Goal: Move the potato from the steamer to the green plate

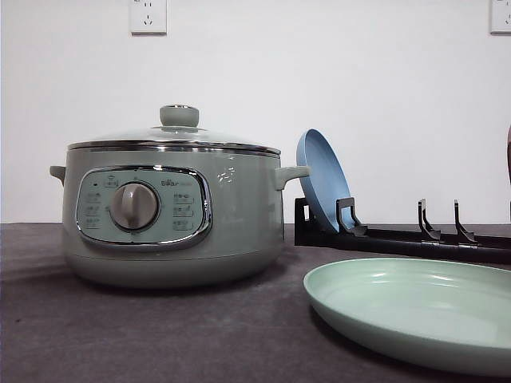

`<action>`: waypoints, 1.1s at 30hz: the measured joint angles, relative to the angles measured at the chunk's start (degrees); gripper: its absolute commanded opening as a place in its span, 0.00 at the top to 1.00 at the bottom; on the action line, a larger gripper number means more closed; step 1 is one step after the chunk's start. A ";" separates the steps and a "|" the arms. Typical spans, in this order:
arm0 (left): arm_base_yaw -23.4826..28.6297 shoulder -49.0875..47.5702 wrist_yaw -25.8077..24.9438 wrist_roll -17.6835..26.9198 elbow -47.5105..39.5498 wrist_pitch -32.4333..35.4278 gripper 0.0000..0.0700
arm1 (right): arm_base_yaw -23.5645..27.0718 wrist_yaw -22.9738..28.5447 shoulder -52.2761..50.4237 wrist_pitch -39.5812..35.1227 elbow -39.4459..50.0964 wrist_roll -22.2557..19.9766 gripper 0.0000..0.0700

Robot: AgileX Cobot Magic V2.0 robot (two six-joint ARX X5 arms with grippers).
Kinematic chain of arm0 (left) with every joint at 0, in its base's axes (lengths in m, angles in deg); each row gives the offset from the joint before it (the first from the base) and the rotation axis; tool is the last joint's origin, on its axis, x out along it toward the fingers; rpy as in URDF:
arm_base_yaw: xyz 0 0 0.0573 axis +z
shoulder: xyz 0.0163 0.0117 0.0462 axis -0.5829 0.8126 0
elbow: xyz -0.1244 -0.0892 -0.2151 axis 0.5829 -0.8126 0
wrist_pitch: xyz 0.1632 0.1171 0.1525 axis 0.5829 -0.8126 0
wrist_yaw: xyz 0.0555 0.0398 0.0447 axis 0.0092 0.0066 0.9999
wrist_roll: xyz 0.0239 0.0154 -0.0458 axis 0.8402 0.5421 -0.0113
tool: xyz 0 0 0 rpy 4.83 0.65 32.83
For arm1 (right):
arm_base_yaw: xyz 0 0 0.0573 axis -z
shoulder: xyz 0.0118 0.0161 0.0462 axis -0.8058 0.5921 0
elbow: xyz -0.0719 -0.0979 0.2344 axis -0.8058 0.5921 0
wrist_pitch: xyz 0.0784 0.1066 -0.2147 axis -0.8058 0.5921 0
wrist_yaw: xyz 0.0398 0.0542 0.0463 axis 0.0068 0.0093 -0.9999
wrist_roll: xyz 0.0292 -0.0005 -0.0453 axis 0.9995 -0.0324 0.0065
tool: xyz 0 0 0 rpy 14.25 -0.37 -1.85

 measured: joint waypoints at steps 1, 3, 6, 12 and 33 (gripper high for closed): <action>-0.04 1.21 0.32 0.00 1.38 -0.81 0.00 | 0.00 0.00 0.00 -0.37 0.00 0.07 0.02; -0.04 4.02 1.03 0.04 4.67 -2.76 0.05 | 0.00 0.00 0.00 -0.81 0.00 0.17 0.02; -0.08 8.88 2.39 0.47 10.14 -6.07 0.13 | 0.00 0.00 0.00 -0.91 0.00 0.32 0.02; -0.11 18.69 2.51 1.43 19.16 -9.92 0.12 | 0.00 0.00 0.00 -0.91 0.00 0.32 0.02; -4.81 43.75 15.98 4.04 32.83 -11.32 0.13 | 0.00 0.00 0.00 -0.10 0.00 0.30 0.02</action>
